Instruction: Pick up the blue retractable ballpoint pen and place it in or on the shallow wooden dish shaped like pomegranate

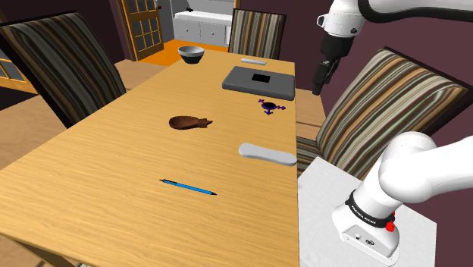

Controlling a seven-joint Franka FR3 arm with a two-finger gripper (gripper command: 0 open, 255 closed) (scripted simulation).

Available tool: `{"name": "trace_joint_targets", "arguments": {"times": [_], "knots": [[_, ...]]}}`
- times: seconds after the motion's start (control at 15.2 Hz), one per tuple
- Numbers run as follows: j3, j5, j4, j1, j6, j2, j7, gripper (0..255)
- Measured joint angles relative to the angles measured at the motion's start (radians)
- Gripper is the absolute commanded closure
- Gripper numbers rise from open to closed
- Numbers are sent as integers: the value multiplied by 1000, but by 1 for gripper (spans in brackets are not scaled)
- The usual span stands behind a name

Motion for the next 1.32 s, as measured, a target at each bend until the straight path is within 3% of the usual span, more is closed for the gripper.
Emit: {"name": "trace_joint_targets", "arguments": {"times": [0.33,1.32], "knots": [[45,34,-19,30,51,43,31,0],[268,140,66,155,295,412,179,0]]}}
